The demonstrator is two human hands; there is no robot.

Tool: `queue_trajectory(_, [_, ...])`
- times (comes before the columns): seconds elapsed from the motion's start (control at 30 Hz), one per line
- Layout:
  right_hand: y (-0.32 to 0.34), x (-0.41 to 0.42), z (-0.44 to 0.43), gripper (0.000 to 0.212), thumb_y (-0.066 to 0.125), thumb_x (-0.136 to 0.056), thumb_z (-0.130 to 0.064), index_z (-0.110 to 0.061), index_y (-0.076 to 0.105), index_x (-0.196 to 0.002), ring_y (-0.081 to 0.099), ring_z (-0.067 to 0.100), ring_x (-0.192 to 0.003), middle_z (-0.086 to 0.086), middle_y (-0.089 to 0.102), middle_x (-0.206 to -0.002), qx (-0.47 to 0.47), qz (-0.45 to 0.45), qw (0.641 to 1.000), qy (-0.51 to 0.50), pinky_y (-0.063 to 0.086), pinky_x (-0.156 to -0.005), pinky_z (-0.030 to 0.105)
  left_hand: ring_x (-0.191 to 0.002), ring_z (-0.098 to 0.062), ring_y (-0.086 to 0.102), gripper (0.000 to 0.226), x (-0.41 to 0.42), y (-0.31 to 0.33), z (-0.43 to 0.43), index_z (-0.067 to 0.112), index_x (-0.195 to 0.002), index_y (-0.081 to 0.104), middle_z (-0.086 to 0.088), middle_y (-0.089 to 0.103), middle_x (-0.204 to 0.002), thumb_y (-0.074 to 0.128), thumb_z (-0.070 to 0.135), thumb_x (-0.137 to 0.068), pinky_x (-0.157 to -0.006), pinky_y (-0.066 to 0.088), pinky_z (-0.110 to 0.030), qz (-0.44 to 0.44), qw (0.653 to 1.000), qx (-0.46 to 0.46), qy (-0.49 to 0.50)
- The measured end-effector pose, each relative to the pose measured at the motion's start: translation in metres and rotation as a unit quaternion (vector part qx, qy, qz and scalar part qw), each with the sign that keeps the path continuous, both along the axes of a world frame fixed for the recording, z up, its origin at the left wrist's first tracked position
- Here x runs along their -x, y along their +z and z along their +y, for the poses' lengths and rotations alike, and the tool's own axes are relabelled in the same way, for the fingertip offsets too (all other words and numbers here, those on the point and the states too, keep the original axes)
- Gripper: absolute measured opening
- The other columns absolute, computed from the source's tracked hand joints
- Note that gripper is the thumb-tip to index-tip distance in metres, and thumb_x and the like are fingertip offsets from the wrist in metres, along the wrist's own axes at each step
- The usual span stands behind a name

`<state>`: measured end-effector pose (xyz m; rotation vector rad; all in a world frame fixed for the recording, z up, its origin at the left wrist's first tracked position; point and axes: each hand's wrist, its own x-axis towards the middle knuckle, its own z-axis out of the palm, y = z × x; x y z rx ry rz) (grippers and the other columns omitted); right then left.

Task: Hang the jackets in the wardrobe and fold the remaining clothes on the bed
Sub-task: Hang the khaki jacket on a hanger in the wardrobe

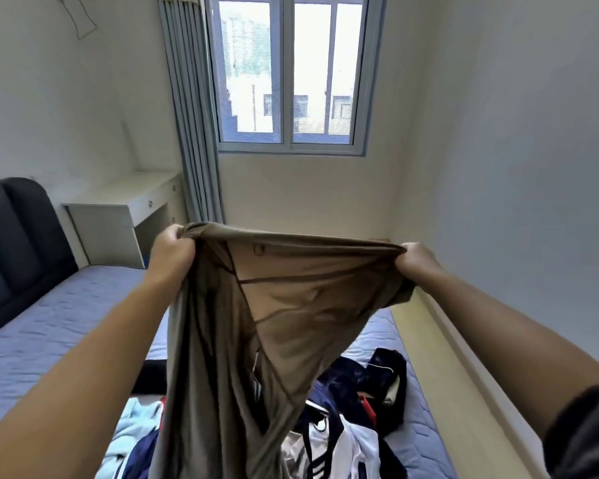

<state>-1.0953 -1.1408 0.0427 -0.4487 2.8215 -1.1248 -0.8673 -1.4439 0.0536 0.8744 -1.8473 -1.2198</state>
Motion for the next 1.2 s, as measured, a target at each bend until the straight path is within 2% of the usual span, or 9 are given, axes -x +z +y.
queue_trajectory(0.1, [0.028,-0.014,-0.014,0.024,0.039,-0.092,-0.002,-0.007,0.06,-0.084,0.059,0.026,-0.066,0.016,0.062,-0.079,0.301,-0.147,0.942,-0.02,0.05,-0.051,0.024,-0.103,-0.026,0.053,0.02,-0.001,-0.019,0.003,0.01,-0.11,0.051,-0.01,0.057,-0.105,0.048,0.004,-0.091,-0.094,0.045,-0.039,-0.058,0.998,0.009,-0.025])
queue_trajectory(0.17, [0.05,-0.028,-0.027,0.027,0.038,-0.095,-0.003,-0.005,0.062,-0.084,0.064,0.022,-0.056,0.012,0.067,-0.066,0.397,-0.215,0.892,0.009,0.053,-0.05,0.025,-0.101,-0.02,0.055,0.03,-0.002,-0.029,0.018,0.008,-0.116,0.053,-0.008,0.06,-0.108,0.048,-0.005,-0.09,-0.084,0.047,-0.025,-0.059,0.992,0.009,-0.107])
queue_trajectory(0.37, [0.108,-0.085,-0.071,0.031,0.04,-0.099,-0.01,-0.01,0.057,-0.073,0.058,0.017,-0.053,0.005,0.06,-0.056,0.477,-0.298,0.813,0.154,0.05,-0.049,0.022,-0.088,-0.02,0.067,0.066,-0.007,-0.039,0.077,0.03,-0.131,0.045,-0.006,0.066,-0.104,0.064,-0.007,-0.08,-0.077,0.057,-0.028,-0.114,0.919,-0.014,-0.377])
queue_trajectory(0.5, [0.143,-0.119,-0.093,0.027,0.041,-0.097,-0.002,-0.008,0.058,-0.077,0.059,0.018,-0.06,0.008,0.061,-0.063,0.502,-0.288,0.783,0.227,0.053,-0.055,0.023,-0.096,0.0,0.065,0.071,0.011,-0.039,0.115,0.036,-0.13,0.041,0.015,0.068,-0.103,0.078,0.008,-0.077,-0.076,0.048,-0.01,-0.059,0.893,-0.027,-0.445])
queue_trajectory(0.6, [0.156,-0.13,-0.101,0.019,0.045,-0.094,0.004,-0.005,0.06,-0.089,0.06,0.022,-0.068,0.013,0.061,-0.077,0.502,-0.236,0.794,0.246,0.053,-0.067,0.03,-0.083,0.005,0.063,0.03,0.03,-0.037,0.144,0.027,-0.1,0.062,0.016,0.069,-0.088,0.078,0.014,-0.077,-0.074,0.047,-0.01,-0.015,0.912,0.027,-0.41])
queue_trajectory(0.7, [0.143,-0.119,-0.093,0.017,0.049,-0.092,0.002,-0.007,0.059,-0.103,0.061,0.024,-0.079,0.014,0.061,-0.088,0.421,-0.121,0.86,0.262,0.053,-0.077,0.034,-0.068,0.008,0.062,0.018,0.04,-0.036,0.155,0.025,-0.077,0.066,0.016,0.07,-0.07,0.074,0.008,-0.081,-0.067,0.048,-0.011,0.075,0.941,-0.016,-0.329])
queue_trajectory(0.8, [0.104,-0.101,-0.07,0.033,0.055,-0.092,-0.012,-0.015,0.052,-0.125,0.06,0.019,-0.085,0.008,0.062,-0.098,0.311,-0.101,0.913,0.243,0.053,-0.076,0.033,-0.07,0.004,0.066,0.016,0.04,-0.034,0.156,0.025,-0.079,0.068,0.017,0.072,-0.071,0.074,0.011,-0.081,-0.062,0.049,-0.009,0.127,0.947,-0.071,-0.287])
queue_trajectory(0.93, [0.044,-0.095,-0.039,0.038,0.052,-0.095,-0.033,-0.026,0.046,-0.131,0.059,0.013,-0.085,-0.003,0.061,-0.102,0.302,-0.169,0.914,0.212,0.044,-0.072,0.027,-0.087,-0.012,0.07,0.019,0.036,-0.028,0.161,0.02,-0.096,0.07,0.008,0.075,-0.087,0.072,0.008,-0.082,-0.07,0.053,-0.015,0.192,0.935,-0.111,-0.276])
queue_trajectory(1.2, [-0.051,-0.154,0.008,0.019,0.068,-0.075,-0.041,-0.033,0.055,-0.087,0.056,0.002,-0.077,-0.012,0.058,-0.083,0.275,0.169,0.933,0.162,0.042,-0.066,0.008,-0.089,-0.021,0.071,0.008,0.037,-0.032,0.163,0.022,-0.082,0.073,-0.004,0.074,-0.087,0.072,0.014,-0.082,-0.08,0.057,-0.034,0.206,0.928,-0.179,-0.253])
